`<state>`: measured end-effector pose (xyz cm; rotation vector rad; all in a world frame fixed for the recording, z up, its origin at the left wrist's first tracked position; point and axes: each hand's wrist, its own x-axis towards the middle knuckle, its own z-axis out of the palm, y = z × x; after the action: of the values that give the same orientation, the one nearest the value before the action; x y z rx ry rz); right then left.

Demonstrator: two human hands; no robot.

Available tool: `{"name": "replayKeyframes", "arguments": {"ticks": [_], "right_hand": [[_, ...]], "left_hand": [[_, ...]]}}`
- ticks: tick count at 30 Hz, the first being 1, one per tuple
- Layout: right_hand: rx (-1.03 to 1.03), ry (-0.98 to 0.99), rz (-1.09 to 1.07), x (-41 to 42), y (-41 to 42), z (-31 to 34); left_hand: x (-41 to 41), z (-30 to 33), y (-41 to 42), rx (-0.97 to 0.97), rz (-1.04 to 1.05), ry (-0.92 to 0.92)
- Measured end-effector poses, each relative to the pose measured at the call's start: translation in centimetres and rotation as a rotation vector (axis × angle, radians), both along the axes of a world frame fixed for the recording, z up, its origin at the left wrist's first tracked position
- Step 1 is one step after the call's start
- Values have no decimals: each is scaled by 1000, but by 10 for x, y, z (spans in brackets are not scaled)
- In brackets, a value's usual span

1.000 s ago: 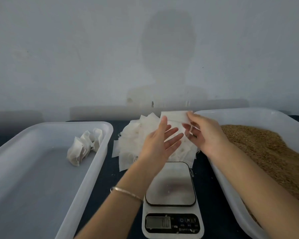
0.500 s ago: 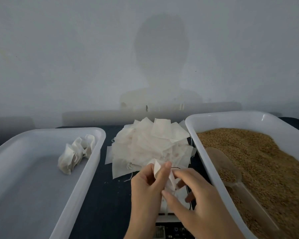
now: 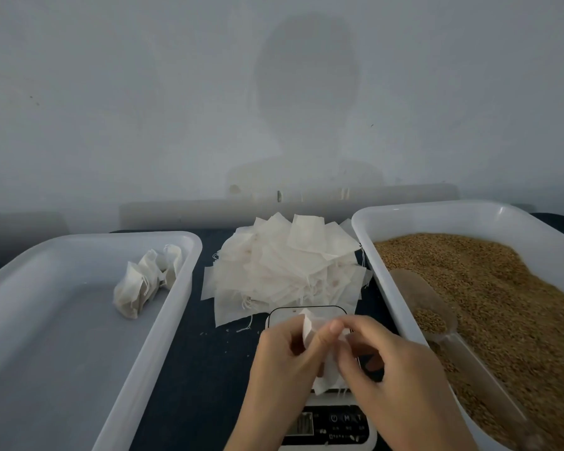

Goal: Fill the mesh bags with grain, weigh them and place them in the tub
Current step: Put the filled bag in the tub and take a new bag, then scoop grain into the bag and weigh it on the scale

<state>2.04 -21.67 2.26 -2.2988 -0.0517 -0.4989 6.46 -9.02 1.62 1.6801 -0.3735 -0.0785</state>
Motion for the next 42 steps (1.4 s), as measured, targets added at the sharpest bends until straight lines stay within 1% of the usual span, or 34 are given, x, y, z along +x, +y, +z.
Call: {"name": "replayKeyframes", "arguments": {"ticks": [2, 4, 6, 9, 12, 16, 20, 23, 25, 26, 28, 30, 32, 34, 36, 37, 39, 42], "right_hand": [[-14, -30, -67, -1, -1, 1], [16, 8, -103, -1, -2, 4], [6, 33, -131, -1, -3, 7], [-78, 31, -129, -3, 2, 13], [-233, -50, -121, -4, 3, 15], [-297, -151, -115, -4, -3, 15], [-477, -87, -12, -7, -3, 14], [-457, 10, 4, -7, -4, 12], [-425, 115, -6, -5, -2, 12], [-353, 157, 15, -3, -4, 9], [-79, 213, 53, -1, -10, 3], [78, 199, 65, -2, -15, 5], [136, 201, 118, -2, -17, 9], [167, 210, 190, -2, -14, 13], [130, 211, 200, -1, -12, 14], [77, 211, 192, -1, -12, 13], [-39, 227, 157, -1, -11, 11], [-68, 218, 118, -3, -13, 13]], "left_hand": [[-2, 2, -1, 56, -69, -7], [-5, 3, -2, 85, -77, 15], [-8, 2, -4, 137, -5, 15], [-12, 2, -6, 259, 132, -44], [-13, 4, -6, 255, 121, -11], [-12, 9, -2, 187, 95, 112], [-12, 11, -2, 190, 106, 105], [-15, 13, -5, 231, 93, 44], [-18, 14, -7, 320, 21, -35], [-20, 14, -6, 375, -43, -88], [-21, 17, 1, 506, -142, -234], [-19, 20, 10, 625, -136, -423], [-14, 21, 12, 722, -109, -569], [-9, 22, 6, 853, -109, -619], [-6, 21, 0, 923, -113, -631], [-5, 20, -1, 903, -120, -599], [-4, 13, 0, 790, -113, -569], [-3, 8, 0, 672, -93, -583]]}}
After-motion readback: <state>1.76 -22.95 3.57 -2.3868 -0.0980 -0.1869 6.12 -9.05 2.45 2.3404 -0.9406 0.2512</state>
